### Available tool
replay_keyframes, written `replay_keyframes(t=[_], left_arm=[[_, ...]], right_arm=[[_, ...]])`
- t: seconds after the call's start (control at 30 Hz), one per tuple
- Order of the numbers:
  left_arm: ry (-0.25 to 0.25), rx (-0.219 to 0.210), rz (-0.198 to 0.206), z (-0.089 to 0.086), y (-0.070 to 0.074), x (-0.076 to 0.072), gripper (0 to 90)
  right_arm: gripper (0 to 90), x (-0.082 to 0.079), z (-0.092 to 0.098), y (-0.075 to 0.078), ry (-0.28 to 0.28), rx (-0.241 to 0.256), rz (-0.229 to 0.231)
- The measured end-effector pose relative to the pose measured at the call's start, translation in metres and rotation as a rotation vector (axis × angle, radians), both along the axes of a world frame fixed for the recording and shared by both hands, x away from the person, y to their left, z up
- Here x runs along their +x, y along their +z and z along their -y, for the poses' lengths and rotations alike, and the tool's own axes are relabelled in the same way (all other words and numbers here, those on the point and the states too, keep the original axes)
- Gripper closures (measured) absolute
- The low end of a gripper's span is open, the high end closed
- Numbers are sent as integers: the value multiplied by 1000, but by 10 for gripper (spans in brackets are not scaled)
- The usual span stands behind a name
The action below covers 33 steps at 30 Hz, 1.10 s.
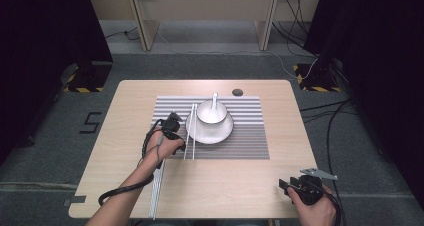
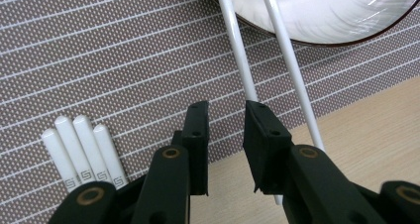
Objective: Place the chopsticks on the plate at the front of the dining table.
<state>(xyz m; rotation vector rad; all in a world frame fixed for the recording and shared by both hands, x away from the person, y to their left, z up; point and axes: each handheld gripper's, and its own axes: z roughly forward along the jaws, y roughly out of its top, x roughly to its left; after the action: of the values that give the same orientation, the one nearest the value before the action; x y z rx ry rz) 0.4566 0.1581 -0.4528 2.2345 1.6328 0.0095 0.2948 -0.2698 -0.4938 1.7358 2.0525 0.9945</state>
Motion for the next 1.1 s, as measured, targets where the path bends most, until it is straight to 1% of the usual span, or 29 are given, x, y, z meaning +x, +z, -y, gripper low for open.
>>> replay_keyframes(t=[0.63,0.97,1.03,1.1], left_arm=[[-7,3,-8,7,-3,2,708],[-1,-1,0,3,-2,0,688],[-3,-2,5,2,-1,-1,683],[-1,-9,21,-1,0,-4,666]], right_arm=[[509,0,1,0,-2,3,0],[510,0,1,0,-3,6,2],[509,0,1,0,-3,7,2],[510,0,1,0,-3,7,1]])
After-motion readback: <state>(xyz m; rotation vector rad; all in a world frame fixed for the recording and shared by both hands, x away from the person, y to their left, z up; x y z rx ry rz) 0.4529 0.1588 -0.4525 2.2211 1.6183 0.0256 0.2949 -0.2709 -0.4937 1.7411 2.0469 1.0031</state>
